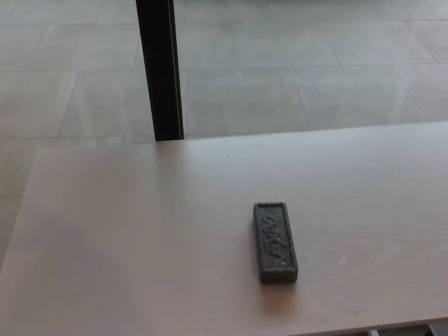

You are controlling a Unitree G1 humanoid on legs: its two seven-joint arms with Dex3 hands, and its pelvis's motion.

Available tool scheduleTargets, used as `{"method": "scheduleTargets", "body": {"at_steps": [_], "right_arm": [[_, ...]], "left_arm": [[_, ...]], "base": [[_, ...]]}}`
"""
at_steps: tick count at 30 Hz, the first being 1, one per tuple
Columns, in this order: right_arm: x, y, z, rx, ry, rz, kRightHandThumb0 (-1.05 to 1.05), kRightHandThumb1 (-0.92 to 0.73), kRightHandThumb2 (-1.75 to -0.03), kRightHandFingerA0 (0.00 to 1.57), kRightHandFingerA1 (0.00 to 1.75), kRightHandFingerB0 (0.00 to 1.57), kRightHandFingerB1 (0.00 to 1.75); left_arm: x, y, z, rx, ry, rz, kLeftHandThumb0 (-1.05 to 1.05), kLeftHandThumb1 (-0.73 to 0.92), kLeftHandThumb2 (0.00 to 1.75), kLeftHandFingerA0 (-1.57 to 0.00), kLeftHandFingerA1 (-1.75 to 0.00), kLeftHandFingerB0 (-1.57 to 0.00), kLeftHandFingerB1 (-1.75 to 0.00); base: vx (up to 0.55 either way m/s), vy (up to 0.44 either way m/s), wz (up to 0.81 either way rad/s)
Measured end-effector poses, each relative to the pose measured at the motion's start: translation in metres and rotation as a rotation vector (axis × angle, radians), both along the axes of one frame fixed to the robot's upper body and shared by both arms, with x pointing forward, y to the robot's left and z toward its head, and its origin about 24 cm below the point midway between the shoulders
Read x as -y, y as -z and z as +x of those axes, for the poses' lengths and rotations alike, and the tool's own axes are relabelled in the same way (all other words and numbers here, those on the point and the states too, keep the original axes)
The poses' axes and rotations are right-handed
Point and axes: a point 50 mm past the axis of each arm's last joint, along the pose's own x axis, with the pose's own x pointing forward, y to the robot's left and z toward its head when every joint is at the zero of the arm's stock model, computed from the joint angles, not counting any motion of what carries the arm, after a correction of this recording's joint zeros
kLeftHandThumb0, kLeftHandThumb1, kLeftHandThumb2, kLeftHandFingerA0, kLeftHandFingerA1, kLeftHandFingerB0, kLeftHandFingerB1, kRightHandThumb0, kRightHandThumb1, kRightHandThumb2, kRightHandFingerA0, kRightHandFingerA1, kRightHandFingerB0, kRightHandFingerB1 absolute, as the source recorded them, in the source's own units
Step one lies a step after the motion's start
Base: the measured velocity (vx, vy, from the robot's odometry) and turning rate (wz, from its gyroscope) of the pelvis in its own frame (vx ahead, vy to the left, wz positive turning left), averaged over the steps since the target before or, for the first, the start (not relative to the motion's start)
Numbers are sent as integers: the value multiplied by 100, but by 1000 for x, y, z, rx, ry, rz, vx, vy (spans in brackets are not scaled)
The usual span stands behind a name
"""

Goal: The robot uses its right hand to hold the eraser kept in the middle of the desk and use it to wipe the desk by swiping its surface twice

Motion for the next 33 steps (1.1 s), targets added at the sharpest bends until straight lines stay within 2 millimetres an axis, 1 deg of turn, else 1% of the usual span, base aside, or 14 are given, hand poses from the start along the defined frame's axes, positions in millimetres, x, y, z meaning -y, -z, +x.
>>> {"method": "scheduleTargets", "body": {"at_steps": [5,6,9,10,13,14,15,16,17,20,23,29,30,33], "right_arm": [[25,-34,28,248,126,-58,-36,-69,-61,65,61,31,34],[29,-42,36,300,141,-71,-25,-50,-97,64,77,16,50],[43,-78,66,473,179,-125,-26,-50,-96,55,70,13,49],[47,-92,76,531,186,-146,-38,-68,-60,59,54,26,33],[51,-130,109,691,174,-182,-33,-74,-63,58,52,29,34],[49,-146,123,752,157,-190,-30,-76,-62,73,57,38,37],[47,-155,132,789,143,-193,-30,-76,-62,73,57,38,37],[43,-169,144,840,117,-198,-30,-76,-62,73,57,38,37],[39,-182,155,890,92,-203,-32,-75,-62,101,84,62,44],[24,-215,177,999,8,-235,-25,-80,-69,83,118,73,56],[1,-234,195,1066,-85,-244,-24,-77,-70,89,130,84,73],[-53,-258,224,1162,-278,-220,-15,-61,-90,99,127,92,86],[-72,-263,232,1181,-338,-206,-10,-51,-113,98,155,88,119],[-110,-269,245,1210,-462,-169,-10,-53,-114,95,166,85,128]], "left_arm": [[-3,-1,-5,54,-91,-22,-46,63,59,-76,-68,-63,-56],[-3,-1,-5,61,-101,-25,-46,62,59,-75,-67,-64,-57],[-4,-1,-8,68,-122,-31,-47,62,58,-73,-65,-61,-55],[-4,-1,-8,72,-127,-33,-47,61,58,-74,-65,-62,-55],[-4,-1,-9,79,-137,-38,-46,61,58,-76,-68,-63,-56],[-4,-1,-8,83,-139,-40,-46,61,58,-77,-68,-63,-56],[-4,-1,-8,86,-142,-41,-46,61,58,-77,-68,-63,-56],[-4,-1,-8,91,-147,-43,-46,61,58,-77,-68,-63,-56],[-4,-1,-8,99,-154,-46,-47,63,59,-76,-66,-62,-55],[-4,-1,-7,104,-156,-48,-46,62,59,-75,-64,-62,-56],[-4,-1,-7,106,-158,-48,-47,62,59,-76,-65,-63,-55],[-4,-1,-6,111,-158,-50,-47,61,58,-76,-65,-62,-56],[-4,-1,-5,114,-158,-50,-49,61,58,-75,-65,-62,-55],[-4,-1,-3,120,-156,-51,-48,60,58,-77,-67,-65,-57]], "base": [[0,0,0],[0,0,0],[0,0,0],[0,0,0],[0,0,0],[0,0,0],[0,0,0],[0,0,0],[0,0,0],[1,-1,2],[0,0,0],[0,0,0],[0,0,0],[0,0,0]]}}
